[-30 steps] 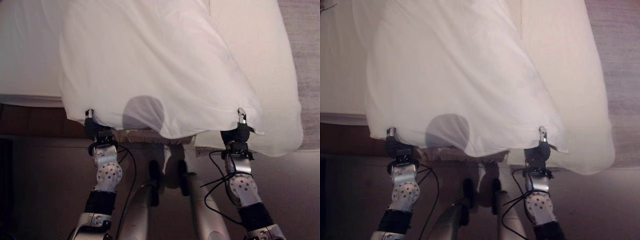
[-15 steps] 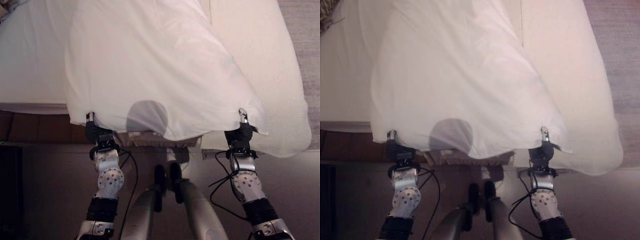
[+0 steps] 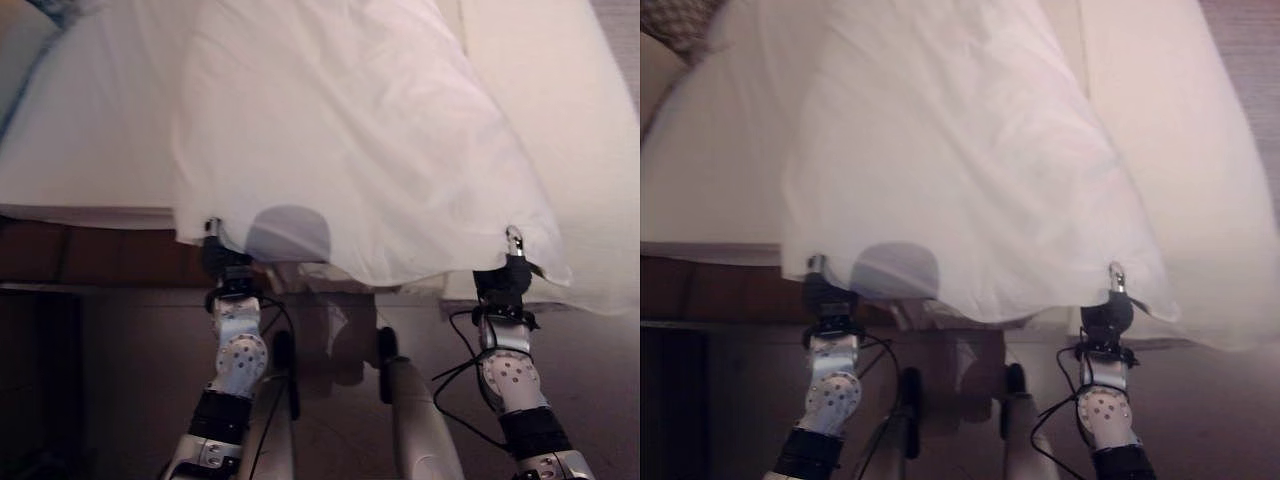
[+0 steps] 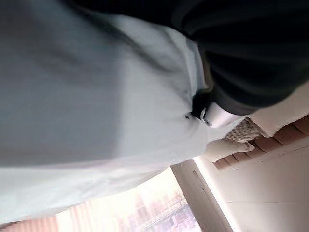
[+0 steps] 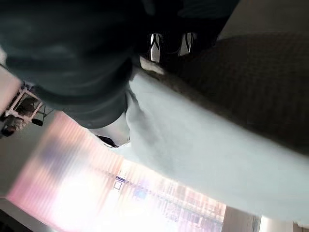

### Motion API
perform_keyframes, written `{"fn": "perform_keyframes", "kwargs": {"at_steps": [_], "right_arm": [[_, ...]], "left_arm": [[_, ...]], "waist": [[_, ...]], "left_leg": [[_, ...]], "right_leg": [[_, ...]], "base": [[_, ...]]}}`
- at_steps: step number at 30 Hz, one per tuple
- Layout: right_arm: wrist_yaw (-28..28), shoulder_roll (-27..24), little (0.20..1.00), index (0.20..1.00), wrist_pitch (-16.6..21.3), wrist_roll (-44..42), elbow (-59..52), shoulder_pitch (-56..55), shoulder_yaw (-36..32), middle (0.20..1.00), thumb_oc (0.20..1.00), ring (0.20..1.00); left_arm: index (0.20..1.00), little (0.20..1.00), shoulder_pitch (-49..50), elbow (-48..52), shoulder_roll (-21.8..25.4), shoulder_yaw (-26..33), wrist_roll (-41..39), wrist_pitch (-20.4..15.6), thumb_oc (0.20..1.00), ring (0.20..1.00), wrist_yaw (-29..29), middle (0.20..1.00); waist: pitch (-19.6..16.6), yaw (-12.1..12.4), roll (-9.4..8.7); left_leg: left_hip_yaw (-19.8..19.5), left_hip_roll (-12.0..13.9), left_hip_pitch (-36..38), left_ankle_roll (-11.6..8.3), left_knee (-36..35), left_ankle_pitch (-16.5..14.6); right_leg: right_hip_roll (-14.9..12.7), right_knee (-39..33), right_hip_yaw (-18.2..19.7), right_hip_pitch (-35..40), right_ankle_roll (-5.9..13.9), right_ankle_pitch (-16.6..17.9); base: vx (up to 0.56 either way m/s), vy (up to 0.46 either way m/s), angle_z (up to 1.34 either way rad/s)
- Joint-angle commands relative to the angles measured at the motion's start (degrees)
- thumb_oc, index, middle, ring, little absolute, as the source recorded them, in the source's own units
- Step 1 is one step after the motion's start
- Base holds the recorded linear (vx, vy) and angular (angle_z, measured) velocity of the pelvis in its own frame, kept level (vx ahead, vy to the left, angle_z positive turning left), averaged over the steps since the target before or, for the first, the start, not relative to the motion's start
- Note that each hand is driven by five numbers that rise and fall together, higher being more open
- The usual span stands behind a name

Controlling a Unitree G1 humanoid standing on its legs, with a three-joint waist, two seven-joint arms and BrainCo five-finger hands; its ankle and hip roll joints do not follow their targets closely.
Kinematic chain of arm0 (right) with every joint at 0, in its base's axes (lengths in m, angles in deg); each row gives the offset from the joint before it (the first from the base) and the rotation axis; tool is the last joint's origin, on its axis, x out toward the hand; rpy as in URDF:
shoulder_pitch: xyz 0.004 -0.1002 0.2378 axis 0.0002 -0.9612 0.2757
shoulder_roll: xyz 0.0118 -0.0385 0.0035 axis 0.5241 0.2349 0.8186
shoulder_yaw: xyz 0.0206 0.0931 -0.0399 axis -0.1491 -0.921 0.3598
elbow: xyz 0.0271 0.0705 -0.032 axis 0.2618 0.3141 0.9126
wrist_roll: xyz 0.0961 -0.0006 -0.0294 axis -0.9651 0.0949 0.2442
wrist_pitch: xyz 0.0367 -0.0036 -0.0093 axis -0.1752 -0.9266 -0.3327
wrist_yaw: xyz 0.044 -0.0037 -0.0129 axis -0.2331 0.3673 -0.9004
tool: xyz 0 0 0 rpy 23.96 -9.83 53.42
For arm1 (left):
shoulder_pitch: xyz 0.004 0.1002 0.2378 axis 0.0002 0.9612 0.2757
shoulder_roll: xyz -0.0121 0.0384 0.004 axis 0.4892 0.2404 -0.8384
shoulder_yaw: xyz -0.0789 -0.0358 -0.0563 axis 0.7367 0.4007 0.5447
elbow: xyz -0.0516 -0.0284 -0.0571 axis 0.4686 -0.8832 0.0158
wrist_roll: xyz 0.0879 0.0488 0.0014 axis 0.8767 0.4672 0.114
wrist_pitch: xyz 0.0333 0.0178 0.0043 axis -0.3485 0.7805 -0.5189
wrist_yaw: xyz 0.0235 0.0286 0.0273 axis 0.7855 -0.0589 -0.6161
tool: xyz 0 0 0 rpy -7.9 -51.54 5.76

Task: Make the bed

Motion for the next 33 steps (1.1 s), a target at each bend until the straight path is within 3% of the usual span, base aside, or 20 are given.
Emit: {"fn": "perform_keyframes", "kwargs": {"at_steps": [1, 3, 4, 5, 6, 8, 10, 15, 16, 18, 20, 21, 22, 23, 25, 28, 29, 30, 32, 33], "right_arm": [[-3.4, 1.4, 0.2, 0.2, 0.5, 1.1, -3.3, -2.0, 1.1, 0.2, 0.2, 0.2], [-2.7, 1.3, 0.2, 0.2, 0.4, 1.2, -2.7, -1.8, 1.6, 0.2, 0.2, 0.2], [-2.9, 1.3, 0.2, 0.2, 0.5, 1.4, -2.4, -2.4, 2.0, 0.2, 0.2, 0.2], [-2.9, 1.3, 0.2, 0.2, 0.5, 1.4, -2.4, -2.4, 2.0, 0.2, 0.2, 0.2], [-3.0, 1.3, 0.2, 0.2, 0.7, 1.3, -2.4, -2.7, 2.0, 0.2, 0.2, 0.2], [-3.2, 1.0, 0.2, 0.2, 0.6, 1.2, -2.9, -3.4, 2.3, 0.2, 0.2, 0.2], [-3.4, 0.3, 0.2, 0.2, 0.8, 1.1, -2.9, -3.3, 2.9, 0.2, 0.2, 0.2], [-2.4, -0.5, 0.2, 0.2, 0.8, 1.2, -2.5, -3.7, 2.7, 0.2, 0.2, 0.2], [-1.4, -1.8, 0.2, 0.2, 1.2, 2.2, -4.2, -3.7, 2.4, 0.2, 0.2, 0.2], [-1.1, -3.3, 0.2, 0.2, 1.3, 2.2, -4.2, -3.7, 1.5, 0.2, 0.2, 0.2], [-1.3, -3.4, 0.2, 0.2, 1.3, 1.9, -3.9, -3.8, 1.4, 0.2, 0.2, 0.2], [-1.2, -3.2, 0.2, 0.2, 1.8, 1.8, -3.8, -4.0, 0.6, 0.2, 0.2, 0.2], [-1.2, -3.2, 0.2, 0.2, 1.8, 1.8, -3.8, -4.0, 0.6, 0.2, 0.2, 0.2], [-1.7, -3.2, 0.2, 0.2, 1.7, 1.3, -3.6, -3.8, 0.4, 0.2, 0.2, 0.2], [-2.3, -2.8, 0.2, 0.2, 2.0, 0.3, -2.9, -3.9, 0.2, 0.2, 0.2, 0.2], [-2.0, -2.7, 0.2, 0.2, 2.4, -0.1, -2.5, -4.1, -0.2, 0.2, 0.2, 0.2], [-2.0, -2.7, 0.2, 0.2, 2.4, -0.1, -2.5, -4.1, -0.2, 0.2, 0.2, 0.2], [-1.9, -2.4, 0.2, 0.2, 2.6, -0.2, -2.5, -4.1, -0.2, 0.2, 0.2, 0.2], [-2.0, -2.2, 0.2, 0.2, 2.8, -0.1, -2.7, -4.1, 0.2, 0.2, 0.2, 0.2], [-2.4, -1.4, 0.2, 0.2, 2.8, -0.1, -3.3, -4.4, 0.5, 0.2, 0.2, 0.2]], "left_arm": [[0.2, 0.2, 2.1, 6.9, 4.6, 1.6, 5.6, 0.0, 0.2, 0.2, 4.6, 0.2], [0.2, 0.2, 2.1, 7.4, 4.2, 2.0, 5.8, 0.5, 0.2, 0.2, 3.9, 0.2], [0.2, 0.2, 2.7, 7.5, 3.9, 2.4, 6.6, 1.0, 0.2, 0.2, 3.4, 0.2], [0.2, 0.2, 2.7, 7.6, 3.9, 2.4, 6.6, 1.0, 0.2, 0.2, 3.4, 0.2], [0.2, 0.2, 2.5, 7.4, 3.7, 2.5, 7.0, 0.9, 0.2, 0.2, 3.1, 0.2], [0.2, 0.2, 2.8, 7.1, 3.0, 2.1, 7.2, 1.0, 0.2, 0.2, 2.9, 0.2], [0.2, 0.2, 2.7, 6.9, 2.6, 1.5, 6.9, 0.8, 0.2, 0.2, 2.6, 0.2], [0.2, 0.2, 4.5, 6.7, 0.4, 1.9, 5.0, -0.2, 0.2, 0.2, 1.7, 0.2], [0.2, 0.2, 4.3, 6.5, -0.1, 1.5, 4.8, -0.4, 0.2, 0.2, 1.4, 0.2], [0.2, 0.2, 3.7, 5.6, -0.6, 1.3, 4.9, -0.4, 0.2, 0.2, 1.5, 0.2], [0.2, 0.2, 4.0, 5.4, -1.1, 1.3, 4.3, -0.3, 0.2, 0.2, 1.6, 0.2], [0.2, 0.2, 4.4, 5.8, -1.4, 2.2, 4.7, -0.3, 0.2, 0.2, 1.4, 0.2], [0.2, 0.2, 4.4, 5.8, -1.4, 2.2, 4.7, -0.3, 0.2, 0.2, 1.4, 0.2], [0.2, 0.2, 4.8, 7.0, -0.8, 2.7, 5.0, -0.3, 0.2, 0.2, 1.6, 0.2], [0.2, 0.2, 5.0, 7.9, -0.6, 3.3, 5.1, -1.3, 0.2, 0.2, 0.7, 0.2], [0.2, 0.2, 4.6, 8.3, -0.4, 4.1, 5.7, -1.8, 0.2, 0.2, 0.2, 0.2], [0.2, 0.2, 4.6, 8.3, -0.4, 4.1, 5.7, -1.8, 0.2, 0.2, 0.2, 0.2], [0.2, 0.2, 4.3, 8.0, 0.0, 4.1, 5.4, -1.9, 0.2, 0.2, 0.7, 0.2], [0.2, 0.2, 3.7, 7.5, 0.5, 3.8, 5.3, -2.0, 0.2, 0.2, 0.8, 0.2], [0.2, 0.2, 2.9, 6.7, 1.5, 2.3, 4.5, -2.0, 0.2, 0.2, 1.4, 0.2]], "waist": [[-5.2, -1.7, -1.59], [-4.6, -1.4, -2.07], [-4.7, -1.6, -2.88], [-4.8, -1.6, -2.95], [-4.7, -1.8, -3.21], [-4.7, -2.0, -3.37], [-4.7, -2.1, -2.32], [-5.9, -1.5, -0.38], [-4.7, -1.7, 0.0], [-3.6, -1.1, 0.62], [-3.9, -1.1, 0.6], [-4.0, -1.5, -0.84], [-4.2, -1.5, -0.86], [-5.1, -1.0, -1.82], [-5.5, -0.8, -1.77], [-5.8, -1.0, -0.86], [-5.7, -1.0, -0.87], [-5.8, -0.7, -0.2], [-5.7, -0.7, 0.11], [-5.7, -0.7, 0.05]], "left_leg": [[-1.8, -1.6, 0.0, 0.49, -4.0, 1.6], [-0.6, -3.3, 2.0, 0.5, -8.2, 3.2], [0.0, -5.1, 4.5, 0.39, -11.8, 4.1], [0.1, -5.1, 4.5, 0.38, -12.1, 4.3], [-0.1, -6.0, 5.4, 0.19, -12.9, 4.8], [-0.5, -7.1, 5.6, 0.3, -13.5, 5.6], [-0.9, -7.2, 5.4, 0.67, -14.4, 6.0], [-0.3, -6.8, 3.9, 1.06, -12.8, 5.9], [0.9, -6.5, 1.1, -0.98, -6.9, 6.8], [-1.8, -8.4, -1.4, -3.82, -3.4, 9.1], [-3.2, -8.9, -0.7, -3.23, -4.2, 8.1], [-4.3, -4.5, -0.4, -1.85, -4.7, 6.4], [-4.3, -4.5, -0.6, -1.86, -4.7, 6.5], [-9.0, -0.4, 0.1, -1.2, -8.7, 8.2], [-13.0, 4.3, 1.7, -2.25, -15.8, 12.9], [-11.8, 9.8, 3.3, -4.63, -22.3, 18.3], [-11.7, 9.9, 3.6, -4.67, -22.9, 18.6], [-10.4, 11.4, 4.7, -6.18, -25.7, 19.9], [-9.3, 11.2, 5.7, -6.36, -26.1, 18.8], [-10.8, 9.3, 4.6, -6.02, -23.5, 16.6]], "right_leg": [[3.1, -9.9, 0.9, 2.4, 0.55, 7.7], [8.7, -4.4, -3.9, 0.4, -0.74, 2.4], [15.2, -0.3, -4.3, -0.2, -1.55, -0.1], [15.2, -0.3, -4.2, -0.3, -1.57, 0.0], [17.3, 0.1, -2.7, -0.5, -1.78, -0.4], [19.0, -1.0, -1.3, 0.3, -3.19, -0.8], [19.8, -0.7, 1.0, -1.1, -3.71, -0.7], [18.4, -4.5, 1.8, 0.4, -3.19, 0.7], [17.6, -5.4, 1.9, 1.6, -3.63, 0.6], [18.2, -5.2, 2.0, 2.2, -4.59, 0.5], [18.3, -4.9, 2.1, 2.3, -4.67, 0.5], [16.8, -3.8, 2.8, 2.1, -4.43, -0.3], [16.8, -3.9, 2.8, 1.9, -4.43, -0.1], [15.4, -3.6, 4.1, 0.7, -4.21, -0.3], [15.0, -2.4, 5.3, -0.6, -4.18, -0.9], [13.2, -1.1, 5.6, -1.1, -3.17, -1.7], [13.2, -1.1, 5.5, -0.9, -3.19, -1.8], [12.1, -0.9, 5.6, -0.6, -1.93, -1.8], [11.9, -0.8, 5.6, -0.6, -1.34, -1.6], [9.5, -2.7, 6.9, 0.0, 0.37, 0.3]], "base": [[0.0, 0.282, -0.18], [-0.03, 0.384, -0.1], [-0.02, 0.242, -0.16], [0.02, 0.194, -0.07], [0.02, 0.078, -0.07], [0.01, 0.072, 0.12], [-0.03, -0.002, 0.08], [-0.04, -0.113, 0.0], [-0.11, -0.148, 0.01], [-0.11, -0.141, 0.26], [-0.03, -0.055, 0.38], [-0.03, -0.024, 0.09], [0.0, 0.0, 0.0], [0.0, 0.082, 0.11], [0.01, 0.182, 0.11], [0.02, 0.277, 0.03], [0.09, 0.44, 0.05], [0.08, 0.452, -0.02], [0.06, 0.501, -0.09], [0.03, 0.412, -0.12]]}}
